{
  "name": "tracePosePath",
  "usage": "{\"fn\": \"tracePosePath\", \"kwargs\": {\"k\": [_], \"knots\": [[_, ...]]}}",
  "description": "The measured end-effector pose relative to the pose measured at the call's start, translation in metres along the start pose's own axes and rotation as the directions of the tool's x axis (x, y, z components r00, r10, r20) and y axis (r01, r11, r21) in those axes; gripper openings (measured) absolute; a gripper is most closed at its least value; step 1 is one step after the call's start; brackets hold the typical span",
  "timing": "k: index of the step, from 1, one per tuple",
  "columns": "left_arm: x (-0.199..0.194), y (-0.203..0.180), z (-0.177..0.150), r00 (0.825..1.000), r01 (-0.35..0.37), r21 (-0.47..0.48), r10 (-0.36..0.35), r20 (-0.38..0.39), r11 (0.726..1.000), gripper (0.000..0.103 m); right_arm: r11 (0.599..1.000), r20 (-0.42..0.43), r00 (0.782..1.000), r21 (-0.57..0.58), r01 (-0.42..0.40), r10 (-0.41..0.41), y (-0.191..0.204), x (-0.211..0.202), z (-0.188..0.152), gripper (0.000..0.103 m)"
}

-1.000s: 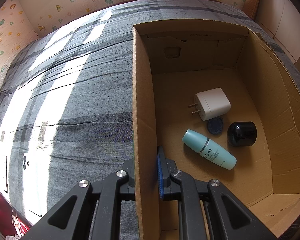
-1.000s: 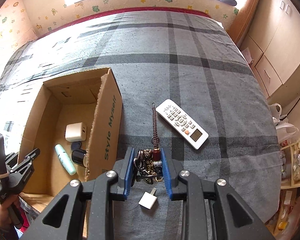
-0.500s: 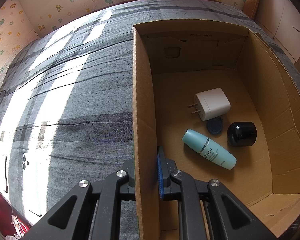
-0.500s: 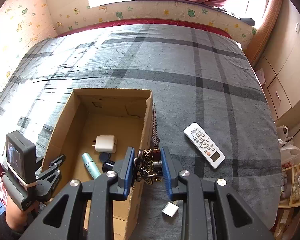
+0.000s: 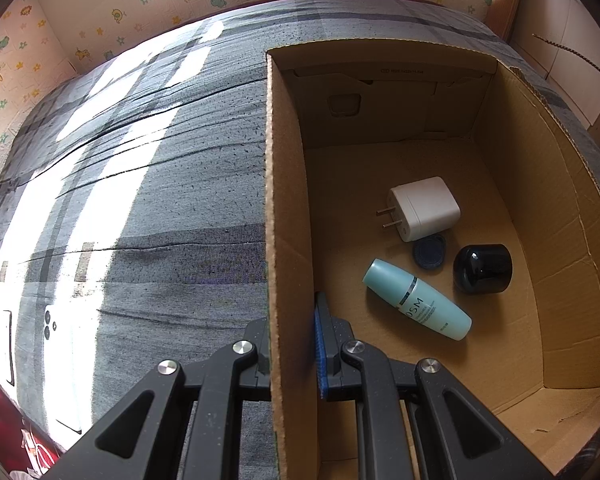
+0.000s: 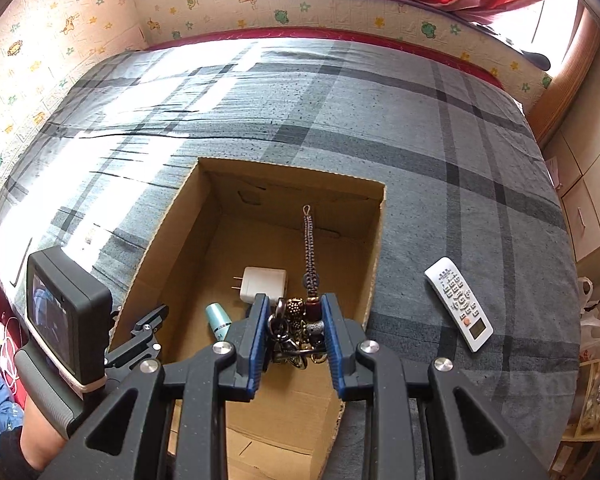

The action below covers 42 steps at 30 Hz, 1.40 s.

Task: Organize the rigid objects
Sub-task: 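Carry the keyring into the box with the right tool, then open the right tool to drop the keyring and lift out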

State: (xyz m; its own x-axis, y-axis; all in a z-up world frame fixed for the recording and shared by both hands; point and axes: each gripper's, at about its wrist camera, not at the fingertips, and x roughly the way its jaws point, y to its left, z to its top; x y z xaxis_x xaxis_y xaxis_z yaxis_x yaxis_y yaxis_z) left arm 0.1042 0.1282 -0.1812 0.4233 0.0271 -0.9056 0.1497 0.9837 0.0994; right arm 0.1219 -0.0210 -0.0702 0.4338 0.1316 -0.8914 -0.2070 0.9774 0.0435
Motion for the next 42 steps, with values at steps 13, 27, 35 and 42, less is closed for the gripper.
{"fn": "tracePosePath", "kwargs": {"k": [13, 27, 35, 42], "knots": [[0.000, 0.001, 0.000, 1.000, 0.007, -0.005, -0.007, -0.001, 1.000, 0.014, 0.999, -0.065, 0.998, -0.023, -0.024, 0.023, 0.026, 0.044, -0.005, 0.027], [0.000, 0.001, 0.000, 1.000, 0.005, -0.003, -0.005, 0.000, 1.000, 0.014, 0.999, -0.159, 0.987, -0.021, -0.025, 0.022, 0.037, 0.094, -0.028, 0.028], [0.000, 0.002, 0.000, 1.000, 0.005, -0.003, -0.005, 0.000, 1.000, 0.014, 0.999, -0.198, 0.980, -0.027, -0.021, 0.015, 0.040, 0.110, -0.037, 0.028], [-0.001, 0.002, 0.000, 1.000, 0.005, -0.003, -0.005, 0.000, 1.000, 0.014, 1.000, -0.213, 0.977, -0.022, -0.015, 0.010, 0.038, 0.118, -0.034, 0.028]]}}
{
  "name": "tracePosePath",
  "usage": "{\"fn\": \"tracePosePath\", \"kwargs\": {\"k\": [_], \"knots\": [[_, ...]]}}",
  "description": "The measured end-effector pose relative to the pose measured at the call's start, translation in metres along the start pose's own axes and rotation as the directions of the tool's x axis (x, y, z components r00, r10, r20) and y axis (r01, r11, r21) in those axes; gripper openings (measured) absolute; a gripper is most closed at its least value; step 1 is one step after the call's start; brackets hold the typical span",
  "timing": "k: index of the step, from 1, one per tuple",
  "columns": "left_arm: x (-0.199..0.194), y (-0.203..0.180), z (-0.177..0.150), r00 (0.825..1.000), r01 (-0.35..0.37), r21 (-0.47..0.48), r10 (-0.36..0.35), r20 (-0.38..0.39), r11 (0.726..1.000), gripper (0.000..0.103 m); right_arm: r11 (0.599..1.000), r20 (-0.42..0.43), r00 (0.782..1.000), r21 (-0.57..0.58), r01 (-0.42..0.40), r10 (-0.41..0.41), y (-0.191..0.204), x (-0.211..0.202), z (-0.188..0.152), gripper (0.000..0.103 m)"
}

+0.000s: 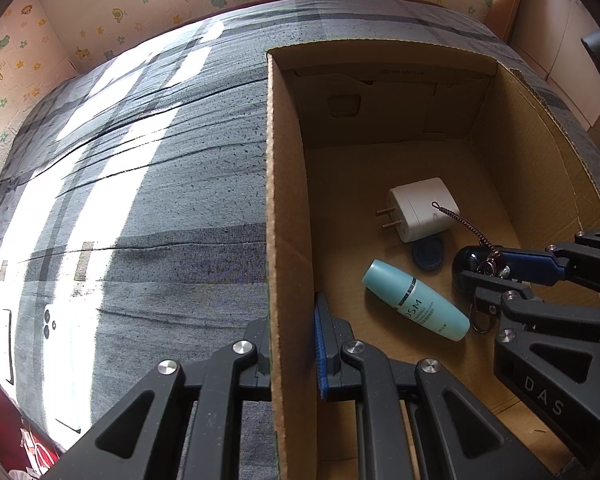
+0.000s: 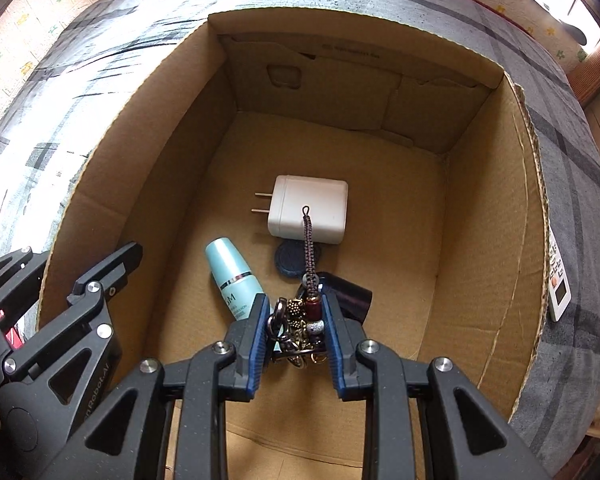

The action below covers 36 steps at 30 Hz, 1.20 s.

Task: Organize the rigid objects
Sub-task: 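Open the right tool to drop the keyring and lift out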

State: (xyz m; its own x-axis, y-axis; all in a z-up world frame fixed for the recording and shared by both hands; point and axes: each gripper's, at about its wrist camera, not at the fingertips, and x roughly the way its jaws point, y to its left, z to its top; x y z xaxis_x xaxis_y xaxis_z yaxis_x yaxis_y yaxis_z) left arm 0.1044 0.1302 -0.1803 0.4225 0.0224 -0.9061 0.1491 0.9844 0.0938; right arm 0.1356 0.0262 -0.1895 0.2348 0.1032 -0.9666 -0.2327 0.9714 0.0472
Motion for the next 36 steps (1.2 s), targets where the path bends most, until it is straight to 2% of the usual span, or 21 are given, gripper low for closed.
{"fn": "tracePosePath", "kwargs": {"k": [20, 28, 30, 34, 36], "knots": [[0.000, 0.000, 0.000, 1.000, -0.003, 0.001, 0.003, 0.001, 1.000, 0.014, 1.000, 0.029, 1.000, 0.017, -0.002, 0.001, -0.001, -0.008, 0.000, 0.028], [0.001, 0.001, 0.000, 1.000, -0.001, 0.001, 0.001, -0.001, 1.000, 0.014, 1.000, 0.070, 0.997, 0.003, 0.016, -0.016, -0.001, -0.027, -0.005, 0.041], [0.001, 0.000, -0.001, 1.000, -0.004, 0.002, 0.004, 0.001, 1.000, 0.014, 1.000, 0.086, 0.996, 0.006, 0.016, -0.016, -0.003, -0.035, -0.006, 0.048], [0.002, 0.000, -0.001, 1.000, -0.006, 0.002, 0.006, -0.001, 1.000, 0.014, 1.000, 0.108, 0.994, 0.001, 0.030, -0.030, -0.004, -0.049, -0.009, 0.057], [0.002, 0.000, -0.001, 1.000, -0.006, 0.002, 0.006, -0.001, 1.000, 0.014, 0.999, 0.119, 0.992, -0.003, 0.037, -0.036, -0.004, -0.055, -0.011, 0.065]]}}
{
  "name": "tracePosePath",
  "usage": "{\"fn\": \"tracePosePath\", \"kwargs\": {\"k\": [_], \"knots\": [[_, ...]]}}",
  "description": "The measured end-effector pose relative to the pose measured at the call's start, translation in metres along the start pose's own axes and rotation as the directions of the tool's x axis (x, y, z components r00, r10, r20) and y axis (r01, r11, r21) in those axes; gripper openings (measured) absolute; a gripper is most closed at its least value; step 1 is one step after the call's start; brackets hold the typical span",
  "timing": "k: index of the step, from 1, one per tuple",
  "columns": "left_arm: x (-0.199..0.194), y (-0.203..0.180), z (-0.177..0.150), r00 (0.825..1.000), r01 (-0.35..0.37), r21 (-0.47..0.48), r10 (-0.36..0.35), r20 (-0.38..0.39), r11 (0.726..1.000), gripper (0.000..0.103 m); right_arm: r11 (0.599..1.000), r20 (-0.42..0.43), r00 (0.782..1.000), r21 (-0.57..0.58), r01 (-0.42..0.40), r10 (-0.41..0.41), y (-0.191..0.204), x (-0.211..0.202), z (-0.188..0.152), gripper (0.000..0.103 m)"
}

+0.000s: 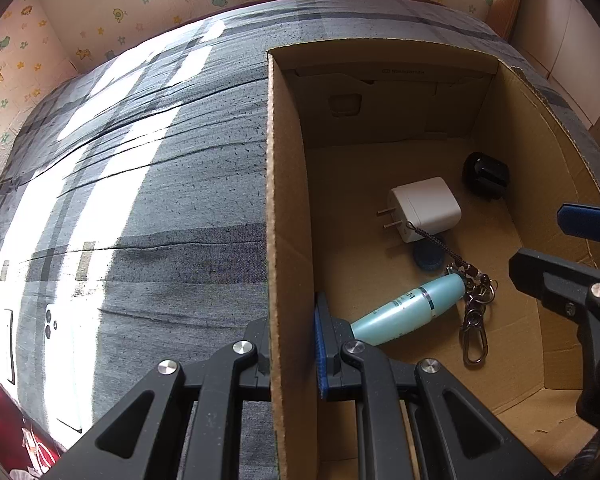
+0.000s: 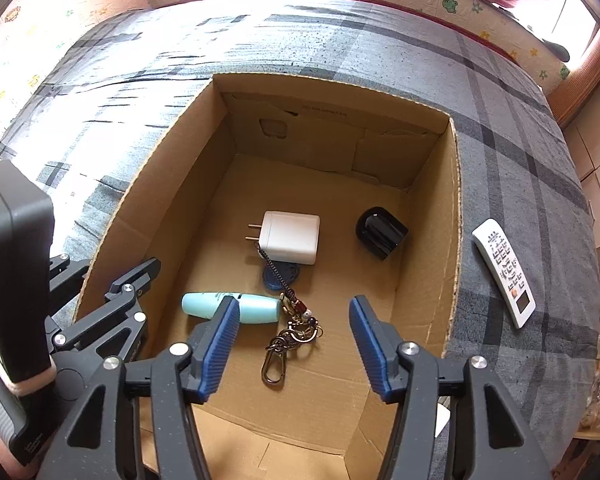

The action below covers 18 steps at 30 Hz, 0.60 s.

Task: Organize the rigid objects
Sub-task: 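Open the right tool to drop the keyring and lift out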

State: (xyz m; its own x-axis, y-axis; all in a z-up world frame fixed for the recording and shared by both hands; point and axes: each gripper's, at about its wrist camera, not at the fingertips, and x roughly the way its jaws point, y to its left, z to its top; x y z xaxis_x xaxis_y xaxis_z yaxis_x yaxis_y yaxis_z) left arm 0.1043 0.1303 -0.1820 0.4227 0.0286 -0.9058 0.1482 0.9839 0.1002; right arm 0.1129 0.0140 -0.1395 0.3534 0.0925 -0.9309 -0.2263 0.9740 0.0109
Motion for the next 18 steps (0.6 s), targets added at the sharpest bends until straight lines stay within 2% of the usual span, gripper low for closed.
{"fn": "tracePosePath", "kwargs": {"k": [6, 10, 12, 14, 18], "knots": [[0.001, -0.001, 0.001, 1.000, -0.005, 0.005, 0.005, -0.001, 1.000, 0.014, 1.000, 0.037, 0.999, 0.012, -0.003, 0.002, -0.008, -0.020, -0.001, 0.084], [0.001, -0.002, 0.001, 1.000, -0.008, 0.005, 0.008, -0.001, 1.000, 0.014, 1.000, 0.056, 0.998, 0.018, 0.003, -0.004, -0.012, -0.032, -0.001, 0.091], [0.001, -0.003, 0.001, 1.000, -0.008, 0.004, 0.008, -0.002, 1.000, 0.014, 1.000, 0.066, 0.998, 0.029, 0.001, -0.003, -0.016, -0.037, -0.002, 0.099], [0.000, -0.003, 0.002, 1.000, -0.008, 0.005, 0.008, -0.002, 1.000, 0.014, 0.999, 0.079, 0.997, 0.033, -0.005, 0.003, -0.019, -0.042, -0.003, 0.102], [0.000, -0.003, 0.001, 1.000, -0.009, 0.006, 0.009, -0.001, 1.000, 0.014, 0.999, 0.095, 0.995, 0.052, 0.009, -0.014, -0.031, -0.051, -0.007, 0.103]]}}
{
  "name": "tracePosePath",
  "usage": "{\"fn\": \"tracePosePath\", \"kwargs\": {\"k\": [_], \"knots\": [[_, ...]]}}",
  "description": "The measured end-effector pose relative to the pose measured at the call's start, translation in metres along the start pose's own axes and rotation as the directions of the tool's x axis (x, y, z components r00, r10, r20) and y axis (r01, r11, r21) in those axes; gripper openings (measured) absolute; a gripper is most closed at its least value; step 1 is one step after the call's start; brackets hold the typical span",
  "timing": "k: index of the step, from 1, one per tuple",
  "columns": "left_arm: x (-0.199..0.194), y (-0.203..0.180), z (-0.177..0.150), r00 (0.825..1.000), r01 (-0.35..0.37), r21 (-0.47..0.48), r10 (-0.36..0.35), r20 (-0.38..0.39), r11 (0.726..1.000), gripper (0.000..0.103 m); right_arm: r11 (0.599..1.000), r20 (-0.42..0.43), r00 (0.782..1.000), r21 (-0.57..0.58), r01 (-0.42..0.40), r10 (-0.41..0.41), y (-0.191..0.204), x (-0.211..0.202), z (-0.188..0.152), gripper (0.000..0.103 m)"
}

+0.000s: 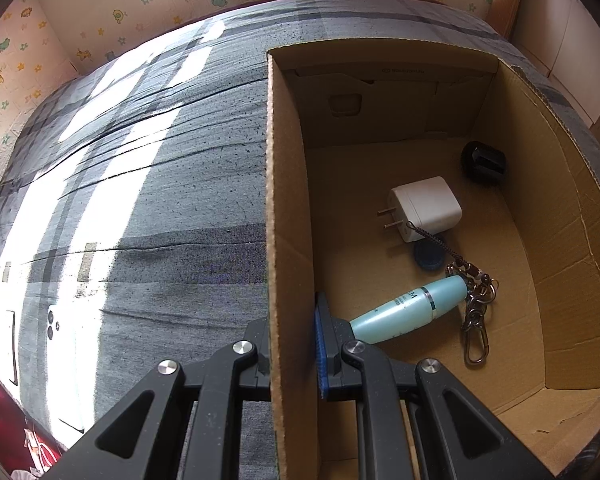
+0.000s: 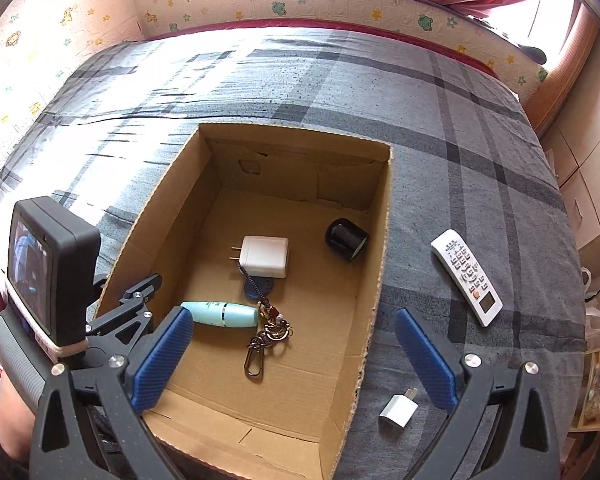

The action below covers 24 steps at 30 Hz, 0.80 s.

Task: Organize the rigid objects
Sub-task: 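Open the right tool to drop the keyring and lift out, then move the right tool to the small white adapter and grasp it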

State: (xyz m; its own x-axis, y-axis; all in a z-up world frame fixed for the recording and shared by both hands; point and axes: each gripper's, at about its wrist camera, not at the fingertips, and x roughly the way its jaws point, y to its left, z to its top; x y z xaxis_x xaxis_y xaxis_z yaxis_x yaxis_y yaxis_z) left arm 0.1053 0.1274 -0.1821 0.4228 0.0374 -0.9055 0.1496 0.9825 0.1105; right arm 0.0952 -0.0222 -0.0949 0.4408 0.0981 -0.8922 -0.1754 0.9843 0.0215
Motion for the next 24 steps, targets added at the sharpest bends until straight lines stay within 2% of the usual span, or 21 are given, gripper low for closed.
{"fn": "tracePosePath", "kwargs": {"k": [12, 24], "knots": [[0.001, 0.001, 0.000, 1.000, 0.004, -0.001, -0.004, 0.001, 1.000, 0.014, 0.996, 0.017, 0.998, 0.075, 0.052, -0.053, -0.052, -0.018, -0.016, 0.103], [0.001, -0.001, -0.002, 1.000, 0.001, 0.000, -0.001, 0.002, 1.000, 0.014, 0.977, -0.054, 0.990, 0.166, 0.134, -0.127, -0.109, -0.004, -0.048, 0.103]]}}
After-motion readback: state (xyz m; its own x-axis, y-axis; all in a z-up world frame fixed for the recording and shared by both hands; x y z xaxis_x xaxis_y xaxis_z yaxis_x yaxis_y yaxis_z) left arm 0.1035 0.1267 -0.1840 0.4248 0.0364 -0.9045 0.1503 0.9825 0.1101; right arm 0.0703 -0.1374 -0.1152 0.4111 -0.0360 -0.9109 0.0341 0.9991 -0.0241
